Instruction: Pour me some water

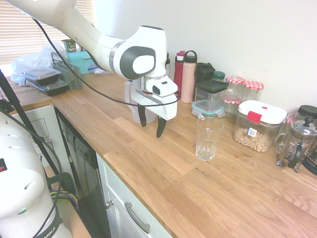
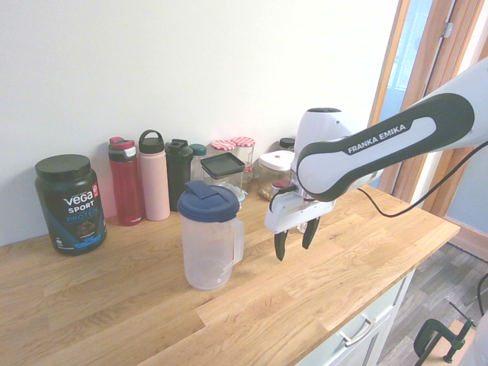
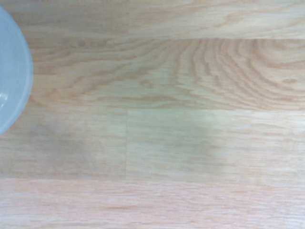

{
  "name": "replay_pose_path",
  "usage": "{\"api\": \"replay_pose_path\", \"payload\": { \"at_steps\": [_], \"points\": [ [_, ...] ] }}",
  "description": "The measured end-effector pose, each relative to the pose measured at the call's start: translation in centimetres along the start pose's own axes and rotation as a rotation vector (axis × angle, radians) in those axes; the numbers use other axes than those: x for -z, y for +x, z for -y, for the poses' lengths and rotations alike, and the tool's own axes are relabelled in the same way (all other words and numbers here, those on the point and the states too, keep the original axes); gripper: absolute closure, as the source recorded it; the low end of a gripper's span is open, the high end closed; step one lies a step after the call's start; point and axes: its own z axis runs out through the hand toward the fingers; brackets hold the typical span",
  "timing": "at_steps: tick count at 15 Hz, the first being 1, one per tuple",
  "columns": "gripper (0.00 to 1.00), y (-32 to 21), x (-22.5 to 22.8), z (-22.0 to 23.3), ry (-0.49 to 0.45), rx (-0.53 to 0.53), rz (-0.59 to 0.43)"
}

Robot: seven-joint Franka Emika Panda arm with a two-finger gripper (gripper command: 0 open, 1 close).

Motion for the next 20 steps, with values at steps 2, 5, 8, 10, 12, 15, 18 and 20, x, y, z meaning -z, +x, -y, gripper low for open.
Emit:
{"api": "replay_pose_path", "payload": {
  "at_steps": [2,5,8,10,12,15,18,20],
  "points": [
    [0.0,0.0,0.0,0.0,0.003,-0.002,0.004],
    [0.0,-0.2,1.8,0.2,0.019,-0.004,-0.011],
    [0.0,-4.4,7.5,0.5,0.051,0.032,-0.059],
    [0.0,-8.5,10.9,1.5,0.107,0.092,-0.112],
    [0.0,-11.9,12.3,3.0,0.148,0.15,-0.169],
    [0.0,-13.0,11.2,6.0,0.186,0.194,-0.199],
    [0.0,-12.2,8.6,8.8,0.199,0.219,-0.185],
    [1.0,-12.0,7.1,10.2,0.193,0.217,-0.19]
  ]
}}
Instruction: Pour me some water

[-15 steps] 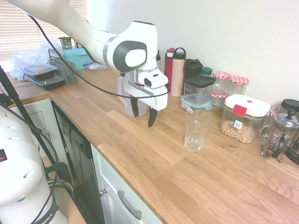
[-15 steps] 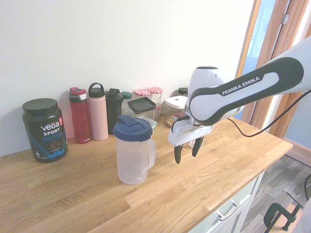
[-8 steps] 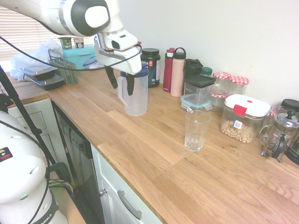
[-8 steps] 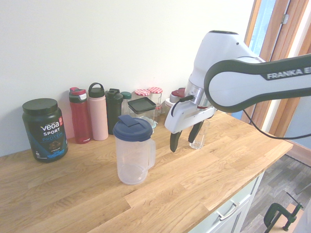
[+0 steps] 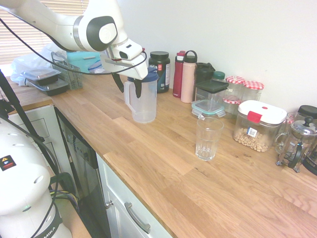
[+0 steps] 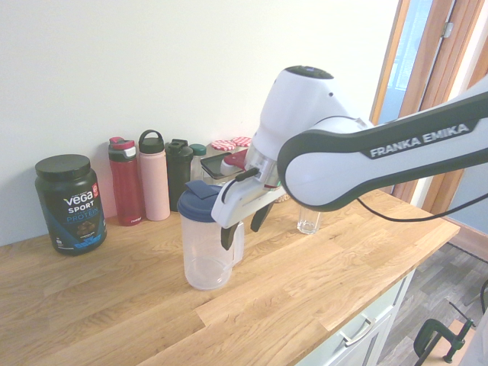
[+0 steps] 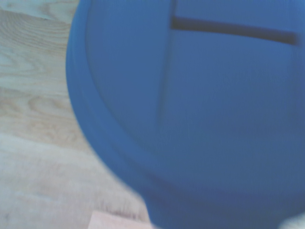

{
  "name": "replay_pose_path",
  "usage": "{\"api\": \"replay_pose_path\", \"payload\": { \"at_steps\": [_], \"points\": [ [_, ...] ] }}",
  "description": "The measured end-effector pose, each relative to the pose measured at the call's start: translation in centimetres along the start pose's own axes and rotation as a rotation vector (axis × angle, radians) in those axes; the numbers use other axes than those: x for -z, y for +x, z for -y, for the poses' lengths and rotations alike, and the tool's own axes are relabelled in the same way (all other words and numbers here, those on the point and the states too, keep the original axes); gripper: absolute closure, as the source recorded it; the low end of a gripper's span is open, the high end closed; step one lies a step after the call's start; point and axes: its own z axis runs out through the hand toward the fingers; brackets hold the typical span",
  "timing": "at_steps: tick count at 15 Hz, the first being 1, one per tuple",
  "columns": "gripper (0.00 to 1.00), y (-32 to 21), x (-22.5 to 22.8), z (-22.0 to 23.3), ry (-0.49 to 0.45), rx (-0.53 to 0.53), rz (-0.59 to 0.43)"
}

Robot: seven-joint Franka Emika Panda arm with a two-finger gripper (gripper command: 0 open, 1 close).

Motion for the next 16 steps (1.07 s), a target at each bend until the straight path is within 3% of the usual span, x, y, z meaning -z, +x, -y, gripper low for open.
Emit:
{"api": "replay_pose_path", "payload": {
  "at_steps": [16],
  "points": [
    [1.0,-0.47,-0.44,1.25,-0.005,-0.007,-0.036]
  ]
}}
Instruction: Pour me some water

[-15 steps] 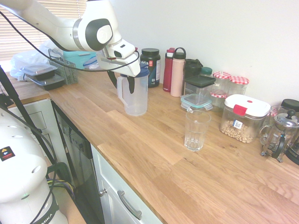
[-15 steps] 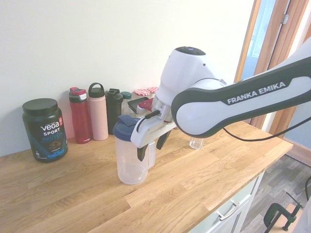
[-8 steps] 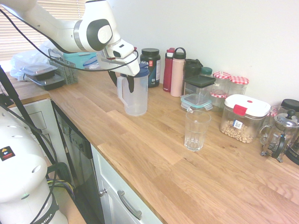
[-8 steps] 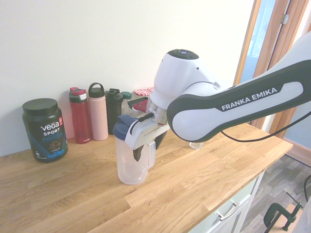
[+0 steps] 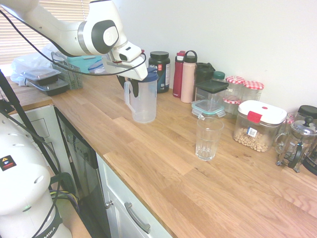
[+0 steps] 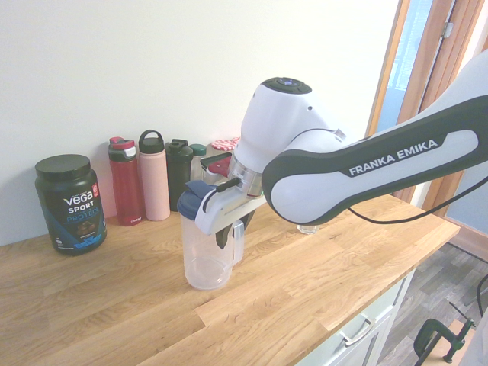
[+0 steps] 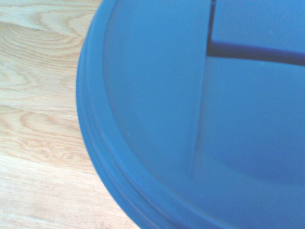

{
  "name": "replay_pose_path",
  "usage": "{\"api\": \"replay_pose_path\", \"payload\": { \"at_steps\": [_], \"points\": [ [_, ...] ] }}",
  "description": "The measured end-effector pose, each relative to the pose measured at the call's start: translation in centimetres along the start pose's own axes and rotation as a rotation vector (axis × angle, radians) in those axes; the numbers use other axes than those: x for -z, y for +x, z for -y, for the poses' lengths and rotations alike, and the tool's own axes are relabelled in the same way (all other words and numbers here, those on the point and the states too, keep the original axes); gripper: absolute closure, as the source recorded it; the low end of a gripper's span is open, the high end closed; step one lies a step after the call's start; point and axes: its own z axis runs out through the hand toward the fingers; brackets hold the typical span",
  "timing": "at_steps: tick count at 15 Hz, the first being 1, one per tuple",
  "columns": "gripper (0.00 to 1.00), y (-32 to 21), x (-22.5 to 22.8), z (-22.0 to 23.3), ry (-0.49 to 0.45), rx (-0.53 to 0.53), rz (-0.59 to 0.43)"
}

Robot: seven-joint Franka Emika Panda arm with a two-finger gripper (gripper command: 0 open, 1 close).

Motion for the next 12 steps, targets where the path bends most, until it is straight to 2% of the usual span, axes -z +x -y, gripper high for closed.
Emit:
{"api": "replay_pose_path", "payload": {
  "at_steps": [12],
  "points": [
    [1.0,-0.1,1.3,-0.4,-0.007,-0.012,-0.006]
  ]
}}
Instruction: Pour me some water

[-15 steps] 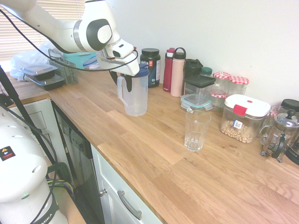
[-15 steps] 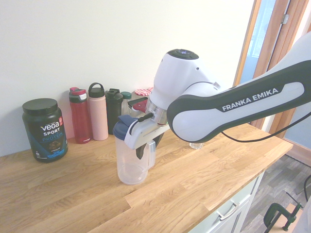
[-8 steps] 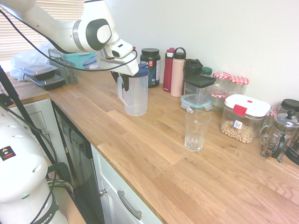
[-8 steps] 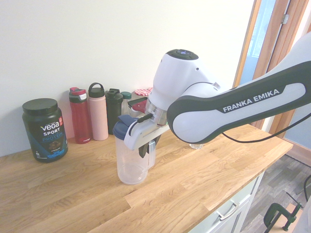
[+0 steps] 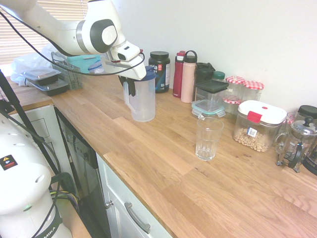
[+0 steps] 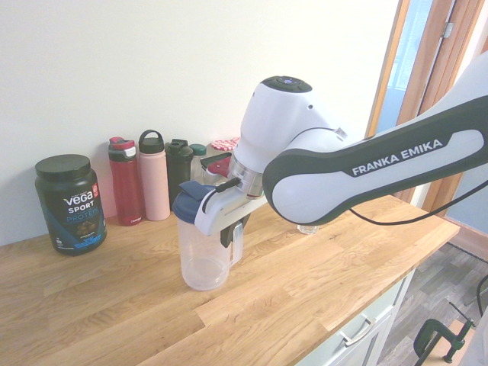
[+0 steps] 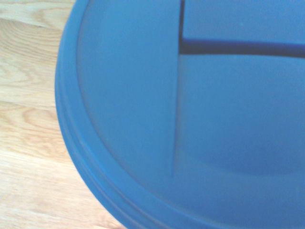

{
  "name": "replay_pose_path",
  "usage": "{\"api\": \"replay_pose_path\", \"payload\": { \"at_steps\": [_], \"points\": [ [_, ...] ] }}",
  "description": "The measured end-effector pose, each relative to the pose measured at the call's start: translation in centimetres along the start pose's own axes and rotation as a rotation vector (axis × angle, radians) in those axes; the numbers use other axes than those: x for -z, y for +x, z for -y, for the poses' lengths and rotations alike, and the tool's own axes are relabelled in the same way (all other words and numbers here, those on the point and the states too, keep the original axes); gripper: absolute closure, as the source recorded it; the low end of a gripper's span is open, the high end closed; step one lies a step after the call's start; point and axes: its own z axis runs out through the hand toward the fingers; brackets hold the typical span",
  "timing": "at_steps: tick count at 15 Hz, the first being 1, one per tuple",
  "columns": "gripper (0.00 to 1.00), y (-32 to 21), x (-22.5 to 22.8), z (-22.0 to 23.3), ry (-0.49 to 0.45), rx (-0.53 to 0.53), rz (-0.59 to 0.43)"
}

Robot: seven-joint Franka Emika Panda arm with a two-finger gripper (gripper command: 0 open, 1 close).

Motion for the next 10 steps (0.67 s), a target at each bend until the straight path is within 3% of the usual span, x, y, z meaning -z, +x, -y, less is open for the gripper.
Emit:
{"api": "replay_pose_path", "payload": {
  "at_steps": [6,10],
  "points": [
    [1.0,0.9,4.8,-2.4,-0.01,0.004,-0.012],
    [1.0,1.7,9.0,-8.7,-0.002,0.153,0.082]
  ]
}}
